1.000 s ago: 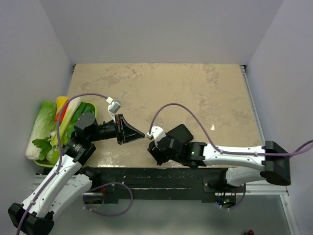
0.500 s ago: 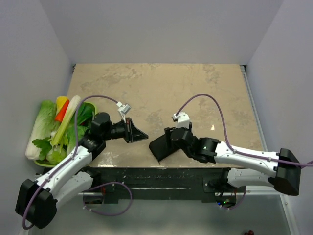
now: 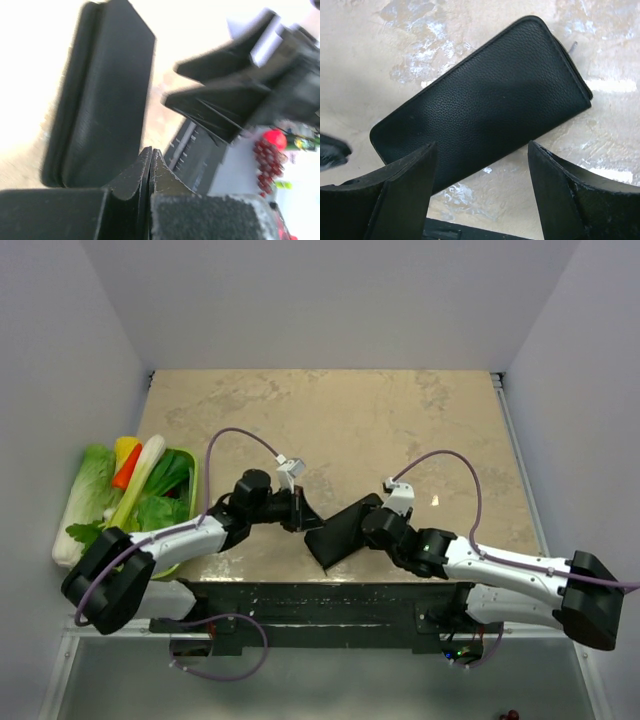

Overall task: Sort the hair-cutting tools
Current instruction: Zip the hairdressing tool bag at the center of the board.

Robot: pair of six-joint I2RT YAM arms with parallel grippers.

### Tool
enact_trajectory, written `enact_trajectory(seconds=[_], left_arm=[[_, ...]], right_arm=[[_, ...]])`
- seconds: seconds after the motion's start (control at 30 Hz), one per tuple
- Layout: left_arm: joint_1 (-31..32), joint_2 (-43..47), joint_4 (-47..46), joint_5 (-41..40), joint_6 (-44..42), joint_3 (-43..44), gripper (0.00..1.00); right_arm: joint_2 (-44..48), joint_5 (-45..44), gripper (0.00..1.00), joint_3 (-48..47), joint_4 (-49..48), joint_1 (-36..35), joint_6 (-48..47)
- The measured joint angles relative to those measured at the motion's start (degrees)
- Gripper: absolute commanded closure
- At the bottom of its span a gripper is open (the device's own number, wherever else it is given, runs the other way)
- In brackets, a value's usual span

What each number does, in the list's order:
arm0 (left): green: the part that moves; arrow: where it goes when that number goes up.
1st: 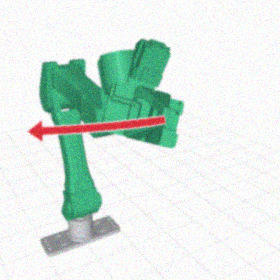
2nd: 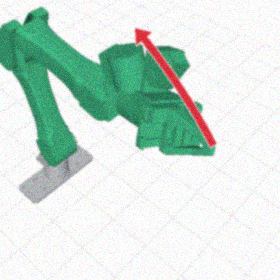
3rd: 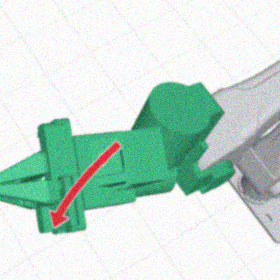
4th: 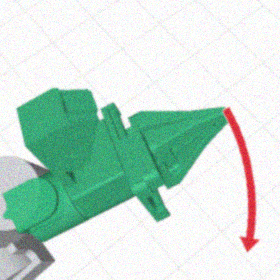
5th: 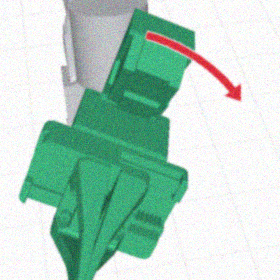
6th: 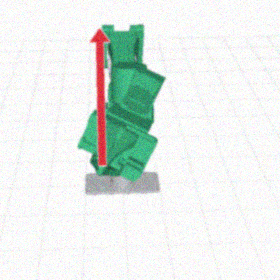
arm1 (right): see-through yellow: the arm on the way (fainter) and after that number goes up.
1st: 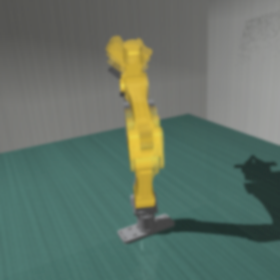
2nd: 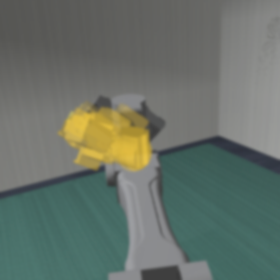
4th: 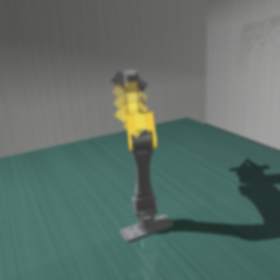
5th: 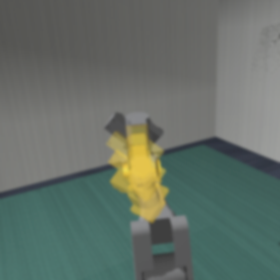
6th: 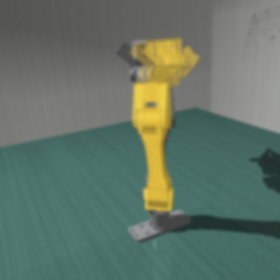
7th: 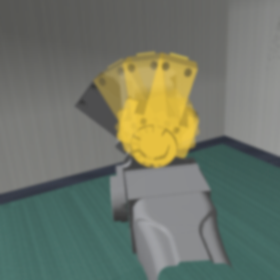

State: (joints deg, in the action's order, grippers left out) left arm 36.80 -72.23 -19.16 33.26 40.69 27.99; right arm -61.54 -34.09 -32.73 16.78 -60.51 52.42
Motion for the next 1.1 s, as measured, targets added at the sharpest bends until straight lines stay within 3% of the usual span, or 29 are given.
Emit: enact_trajectory(seconds=[0.3, 0.47, 0.83, 1.1], left_arm=[[0.5, -10.8, -2.3, -13.0, -3.2, 7.5, 1.0], [0.4, -17.4, -5.1, -15.1, -4.4, 9.5, 1.0], [0.4, -23.8, -12.5, -11.0, -4.1, 7.5, 1.0], [0.5, -23.8, -15.5, -9.8, -2.8, 3.7, 1.0]], right_arm=[[6.8, -0.6, 0.21, 4.7, 3.1, 0.2, 11.5], [9.1, 0.9, 0.2, 10.2, 1.3, 0.2, 16.6], [13.0, 2.6, 0.19, 26.1, -23.7, 0.3, 22.8], [2.2, 2.0, 0.19, 27.4, -39.4, 0.3, 25.8]])
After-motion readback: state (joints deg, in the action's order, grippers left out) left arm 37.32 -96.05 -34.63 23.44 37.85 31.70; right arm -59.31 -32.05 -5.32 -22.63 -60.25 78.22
